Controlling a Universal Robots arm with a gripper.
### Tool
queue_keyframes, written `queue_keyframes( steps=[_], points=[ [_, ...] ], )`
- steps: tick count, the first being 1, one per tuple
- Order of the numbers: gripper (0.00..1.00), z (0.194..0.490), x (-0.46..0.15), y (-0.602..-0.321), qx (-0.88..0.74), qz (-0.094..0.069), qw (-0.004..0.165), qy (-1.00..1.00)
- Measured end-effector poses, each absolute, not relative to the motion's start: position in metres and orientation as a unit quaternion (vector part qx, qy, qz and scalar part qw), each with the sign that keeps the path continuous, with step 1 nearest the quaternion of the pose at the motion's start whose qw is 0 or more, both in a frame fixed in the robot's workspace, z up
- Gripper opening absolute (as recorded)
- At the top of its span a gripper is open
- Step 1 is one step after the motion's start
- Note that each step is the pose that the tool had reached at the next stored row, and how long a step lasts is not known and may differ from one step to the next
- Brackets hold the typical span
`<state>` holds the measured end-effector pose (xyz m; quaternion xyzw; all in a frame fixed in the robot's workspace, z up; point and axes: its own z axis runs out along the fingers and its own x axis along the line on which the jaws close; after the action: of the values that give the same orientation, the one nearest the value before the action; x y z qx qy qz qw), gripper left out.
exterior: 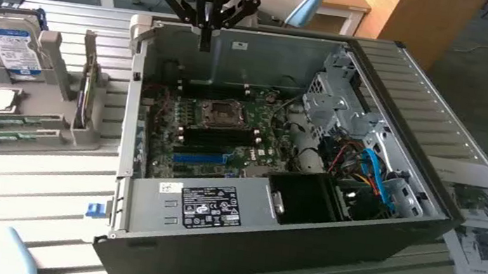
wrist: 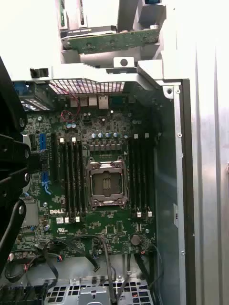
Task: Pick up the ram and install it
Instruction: 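Reach for the ram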
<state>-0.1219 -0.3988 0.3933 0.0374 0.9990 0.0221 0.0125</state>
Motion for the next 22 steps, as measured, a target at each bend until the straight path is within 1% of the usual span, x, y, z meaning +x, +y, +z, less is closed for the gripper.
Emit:
queue_keyframes(
  steps=[13, 22],
  points=[
    [0.09, 0.393, -0.122, -0.399, 0.037, 0.022, 0.013, 0.999],
    [0.09, 0.393, -0.135, -0.399, 0.037, 0.022, 0.012, 0.999]
  ],
)
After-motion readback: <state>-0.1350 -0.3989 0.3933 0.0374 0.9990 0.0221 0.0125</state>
